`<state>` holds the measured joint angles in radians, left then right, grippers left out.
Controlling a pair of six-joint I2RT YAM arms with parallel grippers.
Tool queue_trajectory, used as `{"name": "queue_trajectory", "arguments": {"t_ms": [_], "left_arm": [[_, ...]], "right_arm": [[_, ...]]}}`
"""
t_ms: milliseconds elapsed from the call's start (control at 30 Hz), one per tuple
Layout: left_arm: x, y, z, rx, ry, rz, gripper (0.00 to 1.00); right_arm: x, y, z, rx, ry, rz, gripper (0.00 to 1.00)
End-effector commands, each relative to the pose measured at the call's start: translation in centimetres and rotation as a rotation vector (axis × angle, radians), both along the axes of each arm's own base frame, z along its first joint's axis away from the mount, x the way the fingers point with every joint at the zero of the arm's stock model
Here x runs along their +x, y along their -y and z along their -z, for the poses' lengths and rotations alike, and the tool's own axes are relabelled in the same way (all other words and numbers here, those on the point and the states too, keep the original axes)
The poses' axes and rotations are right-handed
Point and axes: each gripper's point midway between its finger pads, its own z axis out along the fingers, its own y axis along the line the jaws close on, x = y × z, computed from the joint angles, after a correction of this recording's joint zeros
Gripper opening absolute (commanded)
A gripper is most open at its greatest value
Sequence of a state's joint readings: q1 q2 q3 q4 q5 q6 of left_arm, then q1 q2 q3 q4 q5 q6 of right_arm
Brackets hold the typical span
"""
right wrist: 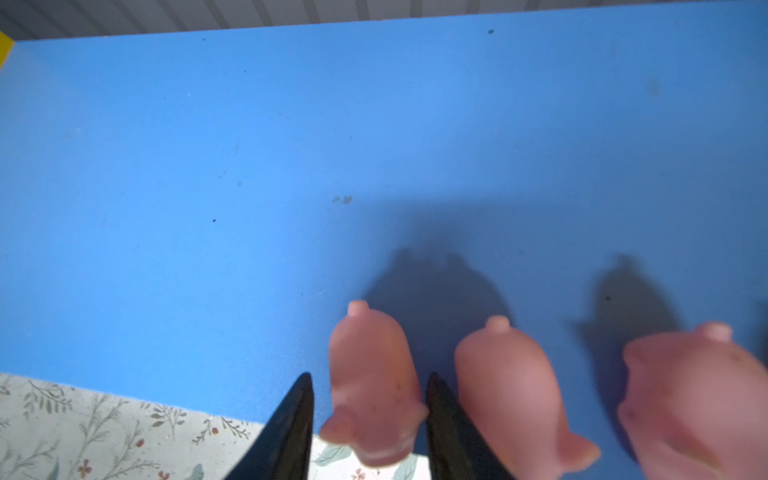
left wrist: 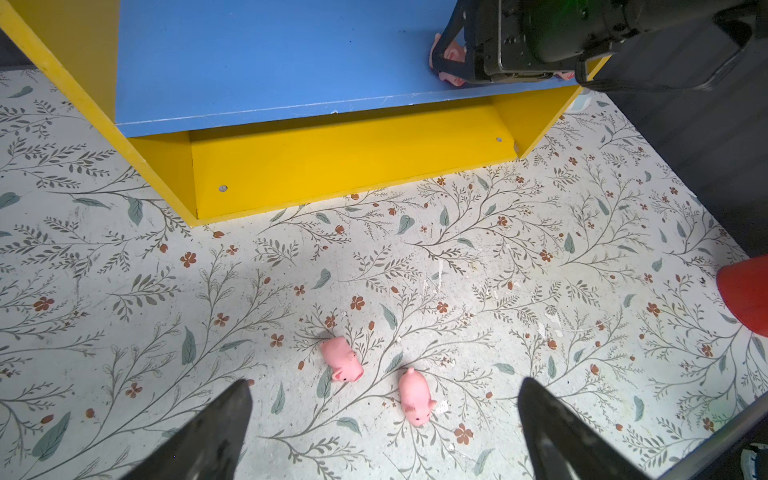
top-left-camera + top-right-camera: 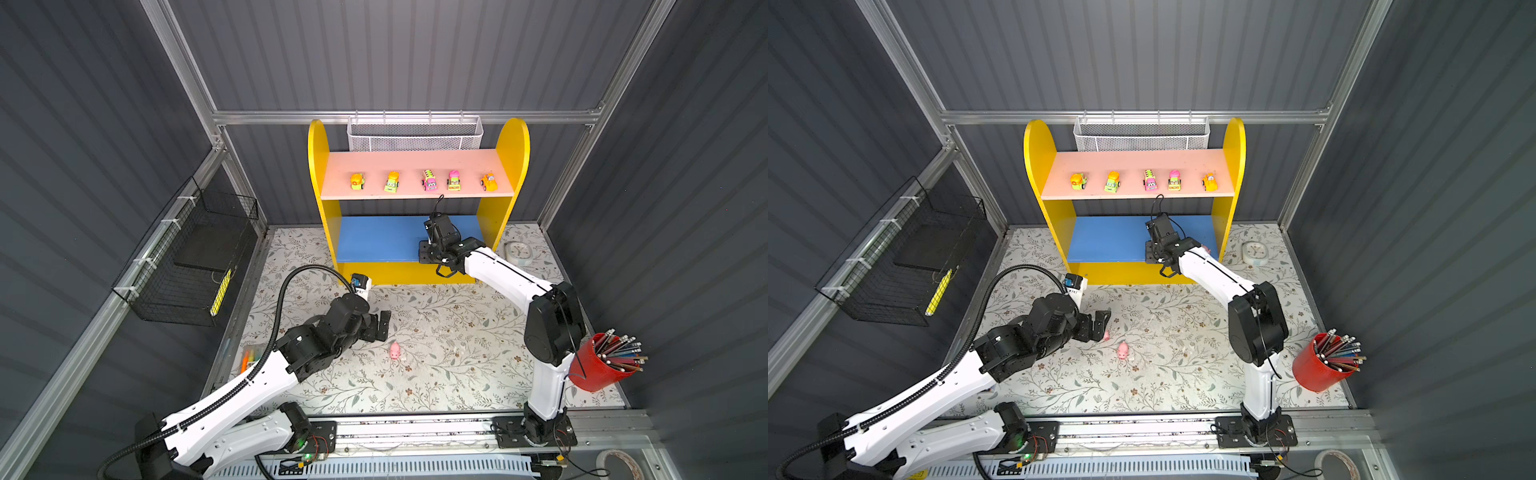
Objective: Place and organize the plastic toys onto the shelf
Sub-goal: 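Lower the pig beside the other pigs and open the right gripper, then withdraw the right gripper from the shelf while the left gripper moves toward a pig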
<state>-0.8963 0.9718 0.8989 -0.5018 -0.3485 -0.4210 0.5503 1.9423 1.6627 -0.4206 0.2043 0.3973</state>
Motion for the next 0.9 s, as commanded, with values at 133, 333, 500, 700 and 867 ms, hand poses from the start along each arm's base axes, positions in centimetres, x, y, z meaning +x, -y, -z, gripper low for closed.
{"name": "queue_trajectory", "arguments": {"t_ms": [133,333,500,700,867], "left_arm": [[0.2,-0.2,-0.8,0.013,0.025,-0.001,1.00],[0.1,-0.5,-0.8,0.010,0.026,-0.012,1.00],[-0.2,-0.9,-0.6,-0.004,0.014,-0.023,1.00],[-0.8,-1.8,-0.3,-0.022,0.000,-0.049,1.00],[-2.0,-2.5,1.9,-0.053,-0.068,-0.071,1.00]], "right_arm": [[0.7,-0.3,-0.9,0.021,0.012,-0.003,0.54],[-0.3,-0.5,-2.1,0.048,0.020,-0.026,0.58],[-2.0,-0.4,-2.8,0.065,0.030,-0.038,0.60],[-4.5,-0.2,-3.2,0.076,0.027,-0.059,0.64],[-7.4,-0.3,-3.8,0.094,0.044,-0.084,0.69]]}}
